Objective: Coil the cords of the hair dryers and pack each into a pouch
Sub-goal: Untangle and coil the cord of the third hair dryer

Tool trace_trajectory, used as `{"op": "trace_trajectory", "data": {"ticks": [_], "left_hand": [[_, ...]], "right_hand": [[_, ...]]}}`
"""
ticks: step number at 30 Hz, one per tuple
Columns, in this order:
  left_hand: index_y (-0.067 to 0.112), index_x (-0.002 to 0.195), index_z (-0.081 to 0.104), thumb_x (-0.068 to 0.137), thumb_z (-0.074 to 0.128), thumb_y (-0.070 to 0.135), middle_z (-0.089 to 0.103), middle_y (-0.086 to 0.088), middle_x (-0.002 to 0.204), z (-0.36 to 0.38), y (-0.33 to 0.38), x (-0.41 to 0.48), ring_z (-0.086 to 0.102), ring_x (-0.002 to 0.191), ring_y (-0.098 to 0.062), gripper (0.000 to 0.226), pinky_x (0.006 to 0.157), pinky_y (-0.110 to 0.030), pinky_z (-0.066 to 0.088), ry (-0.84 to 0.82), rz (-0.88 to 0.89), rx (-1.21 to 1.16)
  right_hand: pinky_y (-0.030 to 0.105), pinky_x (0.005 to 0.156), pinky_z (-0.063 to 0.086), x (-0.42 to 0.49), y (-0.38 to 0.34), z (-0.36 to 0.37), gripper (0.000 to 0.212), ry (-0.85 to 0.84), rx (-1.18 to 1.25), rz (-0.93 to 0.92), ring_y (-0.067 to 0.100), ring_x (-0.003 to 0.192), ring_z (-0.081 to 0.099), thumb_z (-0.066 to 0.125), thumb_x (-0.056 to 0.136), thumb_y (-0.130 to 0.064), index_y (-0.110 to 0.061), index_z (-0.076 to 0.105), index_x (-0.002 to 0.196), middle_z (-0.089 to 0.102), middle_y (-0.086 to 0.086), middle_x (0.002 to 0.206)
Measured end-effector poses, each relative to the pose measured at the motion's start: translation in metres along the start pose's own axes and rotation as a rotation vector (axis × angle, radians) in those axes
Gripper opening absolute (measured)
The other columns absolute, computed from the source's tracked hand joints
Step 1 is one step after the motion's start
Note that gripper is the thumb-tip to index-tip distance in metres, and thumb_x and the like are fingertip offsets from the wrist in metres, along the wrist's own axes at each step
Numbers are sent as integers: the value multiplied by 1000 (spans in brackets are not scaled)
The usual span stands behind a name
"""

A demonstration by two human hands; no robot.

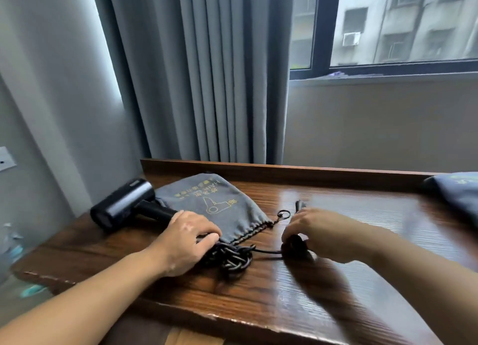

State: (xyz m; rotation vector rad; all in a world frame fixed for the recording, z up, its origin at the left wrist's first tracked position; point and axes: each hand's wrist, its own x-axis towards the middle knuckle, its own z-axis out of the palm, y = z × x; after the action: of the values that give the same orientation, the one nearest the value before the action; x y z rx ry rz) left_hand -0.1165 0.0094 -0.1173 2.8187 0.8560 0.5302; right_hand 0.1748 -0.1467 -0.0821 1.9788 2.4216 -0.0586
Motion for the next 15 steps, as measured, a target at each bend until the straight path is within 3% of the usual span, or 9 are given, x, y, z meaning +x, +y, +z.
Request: {"op": "trace_trajectory", "data": {"ticks": [4, 8, 11, 15], "left_hand": [[37, 90, 75, 88, 34, 58, 69, 21, 94, 26, 24, 12, 56, 102, -9, 46, 107, -46, 31, 123, -44, -119], [36, 97, 74, 88, 25, 58, 67, 19, 105, 42, 70, 36, 49, 111, -9, 54, 117, -44, 16, 52, -52, -155], [36, 101, 73, 90, 27, 49, 68, 15, 111, 52, 99, 55, 50, 116, -13, 49, 118, -46, 16, 2, -62, -139], [37, 111, 69, 85, 32, 45, 66, 11, 124, 52, 125, 80, 51, 123, -16, 47, 118, -41, 21, -99, -105, -125]], "right_hand": [[26, 92, 46, -39, 18, 5, 28, 95, 70, 95, 5, 101, 58, 61, 95, -21, -40, 66, 114, 64, -19, 109], [13, 76, 42, -81, 36, 1, 21, 244, 212, 196, -7, 85, 59, 65, 95, -19, -38, 70, 102, 65, -25, 94], [6, 73, 43, -106, 45, -2, 20, 355, 281, 237, -7, 85, 63, 67, 95, -15, -34, 70, 99, 68, -27, 94], [22, 74, 52, -126, 54, -5, 12, 456, 375, 286, 5, 86, 68, 70, 94, -20, -32, 73, 95, 71, -21, 92]]}}
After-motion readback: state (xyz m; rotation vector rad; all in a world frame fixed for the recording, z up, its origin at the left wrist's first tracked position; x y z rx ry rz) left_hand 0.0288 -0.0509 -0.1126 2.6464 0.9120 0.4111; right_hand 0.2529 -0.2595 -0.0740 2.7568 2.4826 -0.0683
